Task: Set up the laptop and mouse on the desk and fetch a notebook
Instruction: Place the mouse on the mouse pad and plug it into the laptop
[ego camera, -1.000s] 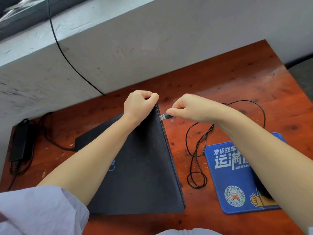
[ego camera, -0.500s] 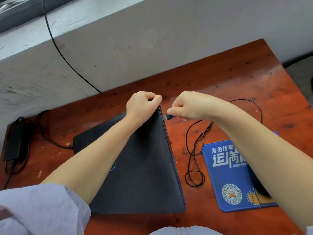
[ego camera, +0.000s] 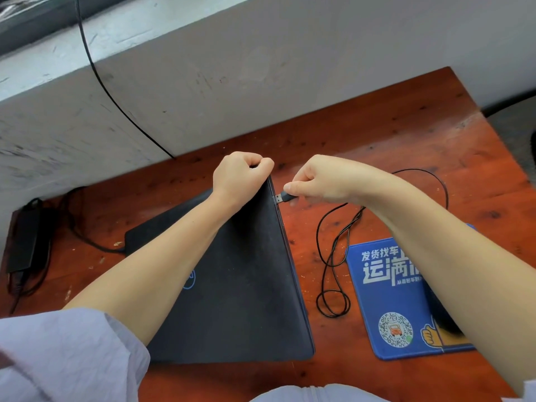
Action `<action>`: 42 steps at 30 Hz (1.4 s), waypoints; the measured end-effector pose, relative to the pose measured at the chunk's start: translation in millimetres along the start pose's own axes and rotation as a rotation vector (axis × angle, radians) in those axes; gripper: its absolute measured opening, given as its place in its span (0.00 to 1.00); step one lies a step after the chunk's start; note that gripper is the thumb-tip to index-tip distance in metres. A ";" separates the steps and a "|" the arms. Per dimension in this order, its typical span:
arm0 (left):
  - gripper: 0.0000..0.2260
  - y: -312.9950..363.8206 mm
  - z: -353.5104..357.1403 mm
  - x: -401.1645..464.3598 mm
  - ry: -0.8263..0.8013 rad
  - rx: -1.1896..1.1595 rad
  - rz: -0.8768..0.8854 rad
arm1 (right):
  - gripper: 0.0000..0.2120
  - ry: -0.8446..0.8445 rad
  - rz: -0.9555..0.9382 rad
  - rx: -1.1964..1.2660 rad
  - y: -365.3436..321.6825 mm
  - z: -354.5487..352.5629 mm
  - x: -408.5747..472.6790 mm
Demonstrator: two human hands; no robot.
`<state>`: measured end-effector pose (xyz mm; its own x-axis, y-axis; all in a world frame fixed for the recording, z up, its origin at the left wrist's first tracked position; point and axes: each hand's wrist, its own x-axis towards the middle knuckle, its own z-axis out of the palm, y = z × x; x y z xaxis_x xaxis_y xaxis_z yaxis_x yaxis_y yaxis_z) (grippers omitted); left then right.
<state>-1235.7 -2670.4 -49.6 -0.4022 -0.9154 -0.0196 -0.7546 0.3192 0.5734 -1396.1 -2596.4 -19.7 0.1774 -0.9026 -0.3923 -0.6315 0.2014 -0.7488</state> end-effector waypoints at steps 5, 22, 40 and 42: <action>0.18 -1.4 -1.7 0.5 0.006 -0.001 -0.017 | 0.19 -0.012 0.000 0.096 7.5 1.2 1.1; 0.14 -1.2 -5.0 -0.1 0.009 -0.033 -0.027 | 0.11 0.187 -0.211 0.185 18.1 16.8 -8.3; 0.15 -3.9 1.4 2.9 0.019 -0.004 -0.047 | 0.11 0.250 -0.230 0.056 19.6 19.8 -8.1; 0.15 -4.1 1.1 3.2 0.021 -0.006 -0.047 | 0.11 0.293 -0.242 0.089 20.2 25.4 -9.2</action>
<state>-1234.5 -2674.3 -53.0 -0.3552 -0.9343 -0.0295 -0.7692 0.2742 0.5772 -1391.3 -2574.3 -44.8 0.0814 -0.9959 -0.0389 -0.5274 -0.0099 -0.8496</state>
